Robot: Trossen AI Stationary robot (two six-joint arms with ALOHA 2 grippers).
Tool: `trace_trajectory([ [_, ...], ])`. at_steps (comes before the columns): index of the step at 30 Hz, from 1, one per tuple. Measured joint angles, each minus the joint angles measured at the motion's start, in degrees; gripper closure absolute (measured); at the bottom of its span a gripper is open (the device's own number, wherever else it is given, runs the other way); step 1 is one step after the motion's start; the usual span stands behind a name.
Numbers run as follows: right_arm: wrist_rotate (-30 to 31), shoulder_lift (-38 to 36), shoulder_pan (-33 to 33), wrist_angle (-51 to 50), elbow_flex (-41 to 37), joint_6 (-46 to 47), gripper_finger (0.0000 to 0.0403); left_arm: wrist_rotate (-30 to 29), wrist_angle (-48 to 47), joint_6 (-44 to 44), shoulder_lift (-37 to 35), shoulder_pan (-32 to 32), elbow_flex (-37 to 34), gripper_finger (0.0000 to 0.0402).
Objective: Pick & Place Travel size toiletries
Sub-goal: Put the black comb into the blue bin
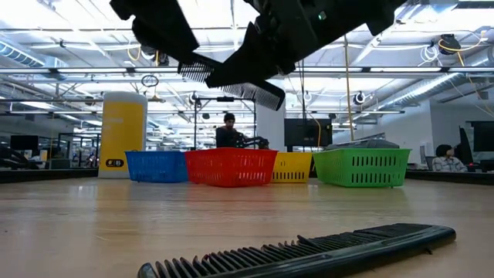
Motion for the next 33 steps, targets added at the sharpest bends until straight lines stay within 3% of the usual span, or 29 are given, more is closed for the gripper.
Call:
trace_trajectory([
  [11, 0.0, 0.0, 0.0, 2.1, 0.0, -1.3, 0.0402, 5.2, 1.7, 2.5, 4.8, 2.7, 0.0, 0.0158],
  [33, 0.0, 0.0, 0.0, 0.7, 0.0, -1.3, 0.0402, 4.3, 1.3, 4.5, 3.1, 2.8, 0.0, 0.0164],
])
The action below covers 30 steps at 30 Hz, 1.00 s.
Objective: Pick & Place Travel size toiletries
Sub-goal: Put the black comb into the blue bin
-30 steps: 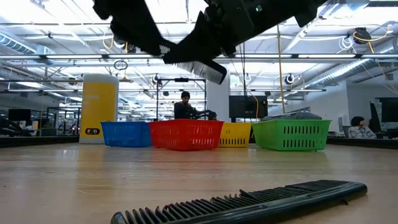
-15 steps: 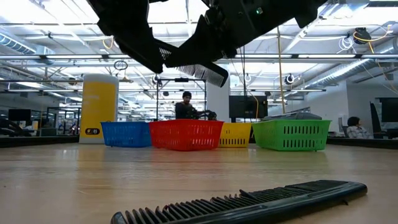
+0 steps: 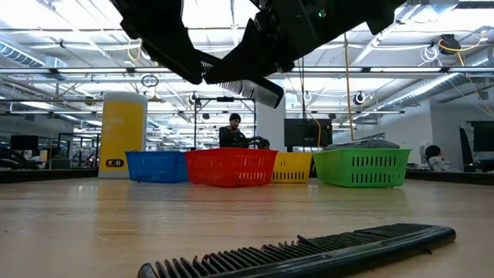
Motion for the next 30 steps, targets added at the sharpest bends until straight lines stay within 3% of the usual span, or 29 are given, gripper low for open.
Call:
trace_trajectory([
  [4, 0.0, 0.0, 0.0, 0.0, 0.0, 0.0, 0.0402, 0.0, 0.0, 0.4, 0.0, 0.0, 0.0, 0.0213],
  [13, 0.1, 0.0, 0.0, -0.1, 0.0, 0.1, 0.0402, 0.5, 0.1, 0.6, 0.0, 0.4, 0.0, 0.0386],
  [20, 0.4, 0.0, 0.0, -0.2, 0.0, 1.4, 0.0388, -1.6, 0.4, 0.6, 0.0, 0.6, 0.0, 0.0398],
  [30, 1.6, -1.5, 0.4, -4.0, 0.1, 3.4, 0.0274, -6.9, -10.2, -4.2, -8.3, -0.3, 0.1, 0.0400],
])
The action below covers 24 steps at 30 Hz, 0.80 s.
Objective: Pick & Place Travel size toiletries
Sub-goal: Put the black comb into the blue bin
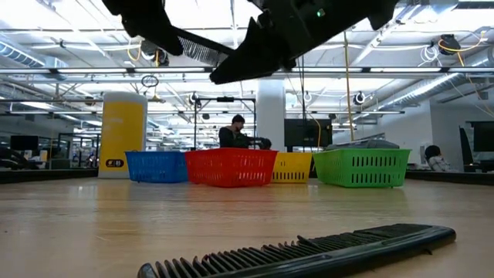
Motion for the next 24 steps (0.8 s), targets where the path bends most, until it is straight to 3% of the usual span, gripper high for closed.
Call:
trace_trajectory([
  [5, 2.3, -3.8, 0.3, -3.4, 0.0, -0.2, 0.0215, -4.5, -8.1, -4.2, -3.0, -0.8, 0.1, 0.0400],
  [10, 4.0, -9.8, 0.5, -10.6, -0.1, 1.0, 0.0183, -11.2, -19.8, -11.8, -4.5, -0.3, -0.2, 0.0401],
  [16, 6.0, -17.0, 0.4, -19.2, -0.2, 6.1, 0.0175, -18.0, -33.2, -30.6, -4.4, 1.9, -2.1, 0.0400],
  [20, 5.8, -20.8, 0.6, -19.1, -2.0, 7.5, 0.0180, -15.6, -28.9, -35.4, -4.0, 6.8, -7.6, 0.0400],
  [24, 6.1, -23.8, 0.4, -17.2, -5.0, 7.4, 0.0183, -10.5, -16.9, -30.8, -4.1, 13.4, -15.9, 0.0400],
])
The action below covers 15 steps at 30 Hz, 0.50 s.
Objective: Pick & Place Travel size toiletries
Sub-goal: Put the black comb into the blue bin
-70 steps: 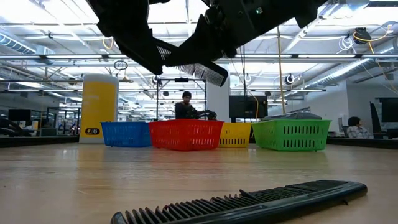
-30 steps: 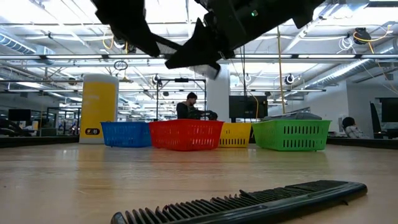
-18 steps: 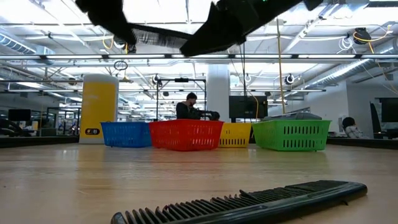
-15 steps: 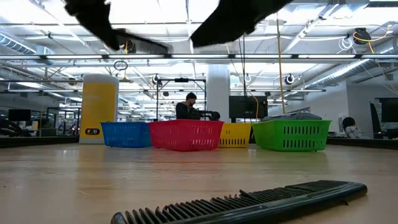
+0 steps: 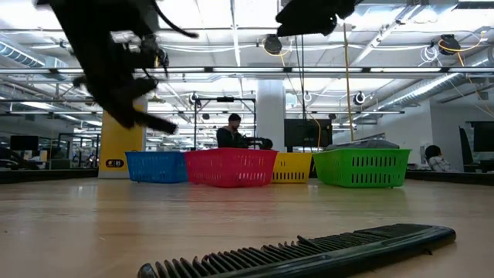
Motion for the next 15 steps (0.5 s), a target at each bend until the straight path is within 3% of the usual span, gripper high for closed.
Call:
trace_trajectory([
  [6, -0.1, -3.4, 0.1, 7.7, -5.5, -0.1, 0.0184, 13.8, 20.6, 15.6, 0.0, 12.5, -7.4, 0.0401],
  [15, 0.0, -4.4, 1.4, 13.5, -9.7, 0.0, 0.0184, 15.9, 24.2, 21.2, -0.1, 20.3, -6.4, 0.0401],
])
